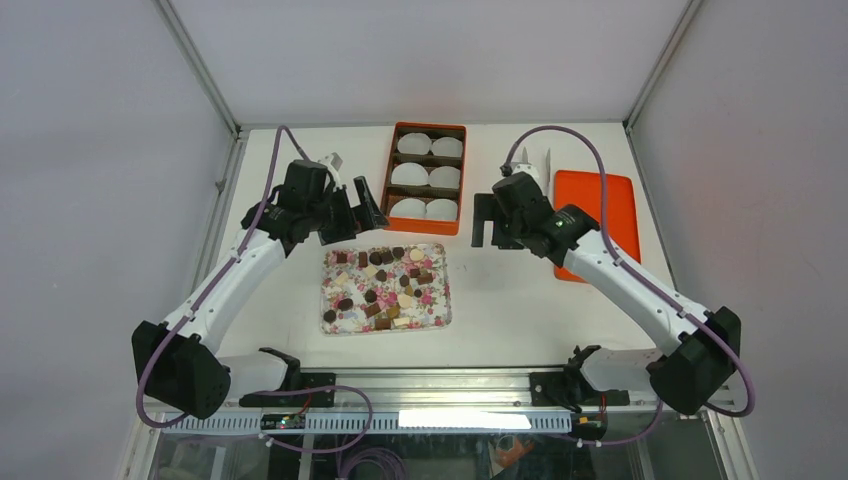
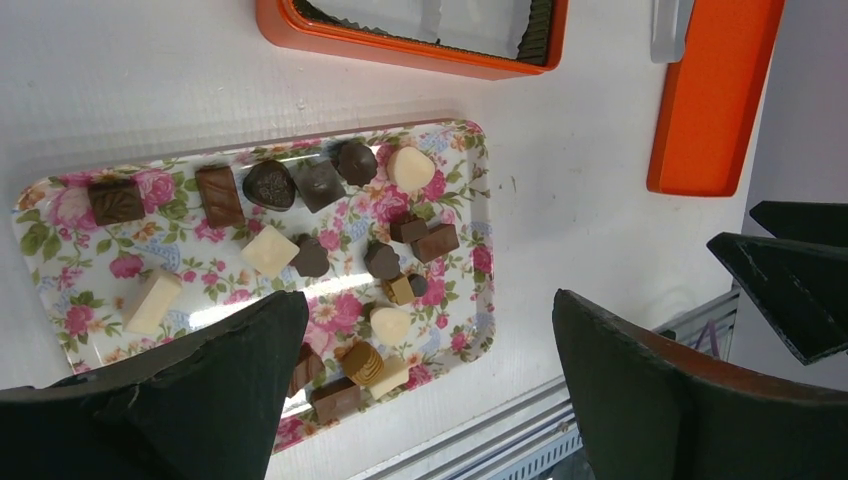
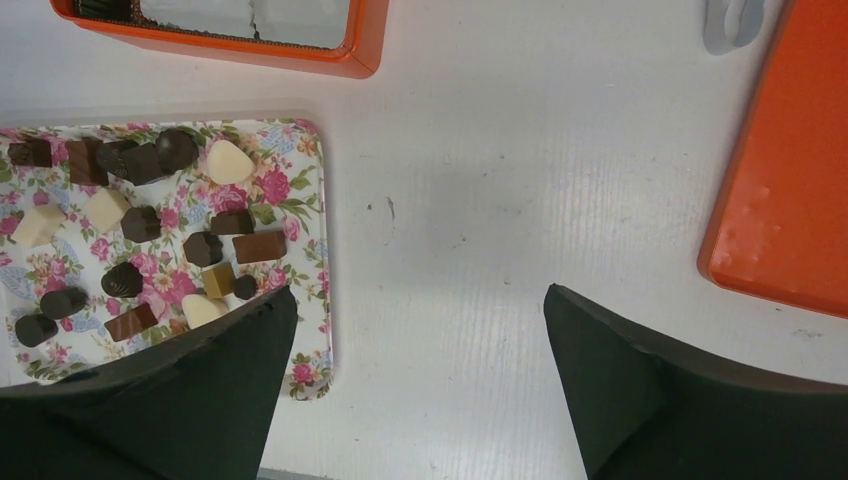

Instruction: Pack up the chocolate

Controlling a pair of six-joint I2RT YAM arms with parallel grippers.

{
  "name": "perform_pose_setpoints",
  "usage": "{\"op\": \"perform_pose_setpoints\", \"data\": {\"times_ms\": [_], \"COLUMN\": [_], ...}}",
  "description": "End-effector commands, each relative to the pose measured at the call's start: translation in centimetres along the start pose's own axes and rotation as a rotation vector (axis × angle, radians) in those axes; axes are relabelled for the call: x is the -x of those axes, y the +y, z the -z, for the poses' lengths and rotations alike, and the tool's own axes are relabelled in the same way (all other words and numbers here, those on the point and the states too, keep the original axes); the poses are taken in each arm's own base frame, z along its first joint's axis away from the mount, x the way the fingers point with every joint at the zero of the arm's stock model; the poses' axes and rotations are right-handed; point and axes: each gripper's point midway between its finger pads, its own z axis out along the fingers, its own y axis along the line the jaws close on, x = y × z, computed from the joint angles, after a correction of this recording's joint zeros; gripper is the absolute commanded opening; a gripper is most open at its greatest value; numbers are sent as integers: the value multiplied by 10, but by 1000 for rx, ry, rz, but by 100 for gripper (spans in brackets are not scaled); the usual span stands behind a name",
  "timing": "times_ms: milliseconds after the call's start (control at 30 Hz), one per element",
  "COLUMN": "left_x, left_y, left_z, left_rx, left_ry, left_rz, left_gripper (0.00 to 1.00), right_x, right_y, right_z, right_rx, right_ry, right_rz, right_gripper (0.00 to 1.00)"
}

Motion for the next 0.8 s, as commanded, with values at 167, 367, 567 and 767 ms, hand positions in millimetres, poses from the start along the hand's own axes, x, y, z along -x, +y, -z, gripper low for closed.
{"op": "perform_pose_setpoints", "data": {"times_ms": [167,367,567,767], "left_x": [31,43,52,68], "left_y": [-7,3,21,19], "left_z": [24,44,60,78], "left_rx": [29,104,205,230], "left_ry": [-151,-232,-314,-391], "left_rz": [-76,-97,-102,-121], "left_gripper": [99,99,99,99], "right_x": [-8,-27,-50,-78], "right_y": [43,47,51,72], "right_z": [-17,-40,-60,-73], "right_rx": [290,350,397,446], "right_ry": [159,243,314,410], "right_rz": [-127,-234,-292,-260], "right_gripper": [99,99,99,99]}}
